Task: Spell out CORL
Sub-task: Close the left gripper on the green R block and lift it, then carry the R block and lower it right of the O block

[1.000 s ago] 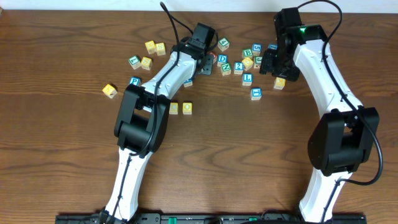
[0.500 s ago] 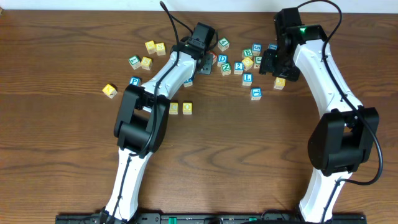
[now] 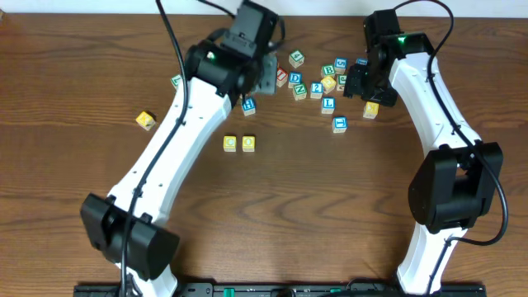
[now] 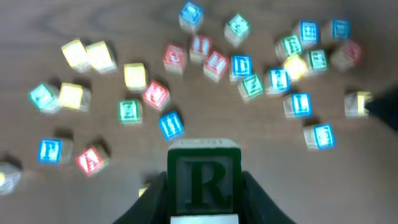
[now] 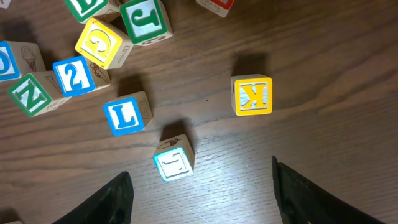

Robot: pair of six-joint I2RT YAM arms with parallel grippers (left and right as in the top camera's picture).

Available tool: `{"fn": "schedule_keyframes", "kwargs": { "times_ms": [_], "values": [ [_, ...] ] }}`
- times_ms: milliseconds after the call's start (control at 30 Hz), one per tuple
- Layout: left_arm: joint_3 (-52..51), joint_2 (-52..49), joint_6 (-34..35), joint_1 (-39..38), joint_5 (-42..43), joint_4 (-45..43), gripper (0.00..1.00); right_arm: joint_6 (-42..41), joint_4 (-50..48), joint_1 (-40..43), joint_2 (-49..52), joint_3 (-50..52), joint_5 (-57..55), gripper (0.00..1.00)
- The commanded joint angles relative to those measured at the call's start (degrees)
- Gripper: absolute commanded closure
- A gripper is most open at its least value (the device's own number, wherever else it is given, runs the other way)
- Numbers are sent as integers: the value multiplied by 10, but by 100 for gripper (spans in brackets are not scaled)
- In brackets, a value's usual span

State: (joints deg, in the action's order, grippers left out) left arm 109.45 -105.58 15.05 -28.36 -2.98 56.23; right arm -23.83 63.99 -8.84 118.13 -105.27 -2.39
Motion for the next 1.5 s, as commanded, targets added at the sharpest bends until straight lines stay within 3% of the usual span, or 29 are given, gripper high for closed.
{"fn": "schedule_keyframes", "kwargs": {
  "times_ms": [0,167,400,667,1467],
  "values": [
    [-1,-8,46,-37,-5,69,75,6,0,3,1,2,-7,33],
    [-67,-12,88,-83,-5,88,75,8,0,3,1,2,-7,32],
    [-235,-12,127,-100,-5,-61,78,8,1,3,1,2,-7,32],
    [-342,-13,116,-99,-14,-206,78,8,1,3,1,2,-7,32],
    [-381,-60,117,-71,-23,-279,78,8,1,3,1,2,-7,32]
  ]
}}
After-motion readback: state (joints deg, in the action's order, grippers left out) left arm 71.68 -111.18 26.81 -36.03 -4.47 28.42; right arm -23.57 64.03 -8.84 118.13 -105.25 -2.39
